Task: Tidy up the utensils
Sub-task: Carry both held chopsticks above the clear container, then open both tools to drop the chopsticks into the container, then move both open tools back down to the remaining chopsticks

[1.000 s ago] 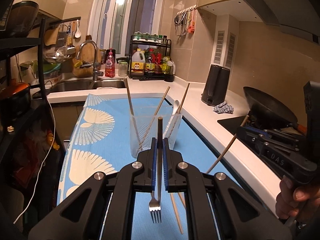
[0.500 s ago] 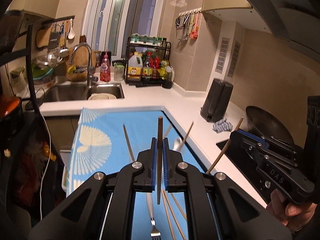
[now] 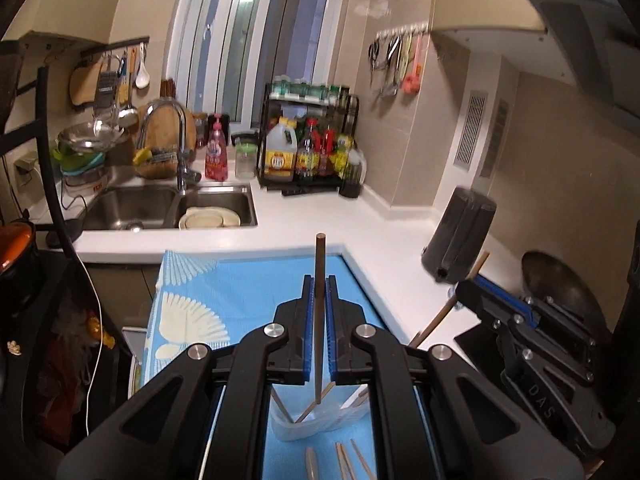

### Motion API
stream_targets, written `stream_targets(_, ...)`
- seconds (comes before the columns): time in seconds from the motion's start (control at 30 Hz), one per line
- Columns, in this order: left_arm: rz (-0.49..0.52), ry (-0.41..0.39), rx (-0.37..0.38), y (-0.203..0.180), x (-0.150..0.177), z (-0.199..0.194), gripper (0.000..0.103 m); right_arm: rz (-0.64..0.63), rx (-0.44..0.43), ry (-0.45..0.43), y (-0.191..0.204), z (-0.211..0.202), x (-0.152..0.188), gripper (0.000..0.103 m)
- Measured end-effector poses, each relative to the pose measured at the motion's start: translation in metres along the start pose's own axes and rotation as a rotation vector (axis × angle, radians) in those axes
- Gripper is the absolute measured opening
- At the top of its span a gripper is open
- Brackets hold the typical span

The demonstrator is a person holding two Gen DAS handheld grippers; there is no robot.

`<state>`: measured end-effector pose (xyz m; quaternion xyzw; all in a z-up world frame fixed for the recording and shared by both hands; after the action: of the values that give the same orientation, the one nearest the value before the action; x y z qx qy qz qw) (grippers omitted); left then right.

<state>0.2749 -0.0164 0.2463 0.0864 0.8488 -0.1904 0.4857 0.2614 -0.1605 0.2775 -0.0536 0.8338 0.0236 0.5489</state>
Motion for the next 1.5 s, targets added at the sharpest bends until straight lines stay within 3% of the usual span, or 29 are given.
stream_targets(0.33,0.009,0.184,-0.036,0.011,0.045,0.046,0.006,-0.021,0.016,0.147,0.000,0.053,0.052,0.007)
stream_targets(0.4,0.011,0.202,-0.027,0.009,0.045,0.047,0.017,-0.027,0.033,0.162,0.000,0.052,0.056,0.018)
stream_targets(0.43,0.013,0.188,-0.030,0.008,0.043,0.042,0.037,-0.024,0.039,0.158,-0.002,0.049,0.055,0.022)
stream_targets(0.47,0.020,0.159,-0.037,0.006,0.041,0.034,0.050,-0.020,0.044,0.145,-0.004,0.043,0.054,0.031)
stream_targets(0.5,0.032,0.134,-0.048,0.004,0.038,0.025,0.051,-0.016,0.056,0.126,-0.007,0.036,0.052,0.040)
stream_targets(0.67,0.056,0.059,-0.067,-0.009,0.039,-0.007,0.055,-0.029,0.082,0.072,-0.011,-0.002,0.051,0.042)
stream_targets(0.83,0.047,-0.005,-0.099,-0.015,0.071,-0.039,0.055,-0.020,0.105,0.021,-0.016,-0.045,0.069,0.045)
stream_targets(1.0,0.020,-0.071,-0.143,-0.015,0.131,-0.056,0.055,0.010,0.164,-0.011,-0.026,-0.081,0.115,0.047)
stream_targets(1.2,-0.050,-0.028,-0.153,-0.011,0.211,-0.056,0.055,0.016,0.189,0.034,-0.029,-0.096,0.175,0.048)
stream_targets(1.3,-0.052,-0.005,-0.209,-0.009,0.242,-0.055,0.054,0.033,0.189,0.072,-0.029,-0.098,0.206,0.048)
stream_targets(1.37,-0.061,0.008,-0.222,-0.009,0.262,-0.056,0.046,0.043,0.195,0.092,-0.030,-0.098,0.227,0.047)
stream_targets(1.5,-0.089,0.040,-0.192,-0.013,0.294,-0.057,0.035,0.042,0.177,0.123,-0.024,-0.101,0.270,0.030)
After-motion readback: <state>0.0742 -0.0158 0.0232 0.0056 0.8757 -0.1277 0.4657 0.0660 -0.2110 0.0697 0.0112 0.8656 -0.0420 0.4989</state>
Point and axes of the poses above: each gripper's, at about its wrist camera, not at the fingertips, and z roughly the way its jaws point, y to its left, x to its underside, the point moved 3 cm from there along z, roughly the way its jaws point, and after that the axes turned 11 degrees about x, right-handed, at the moved point
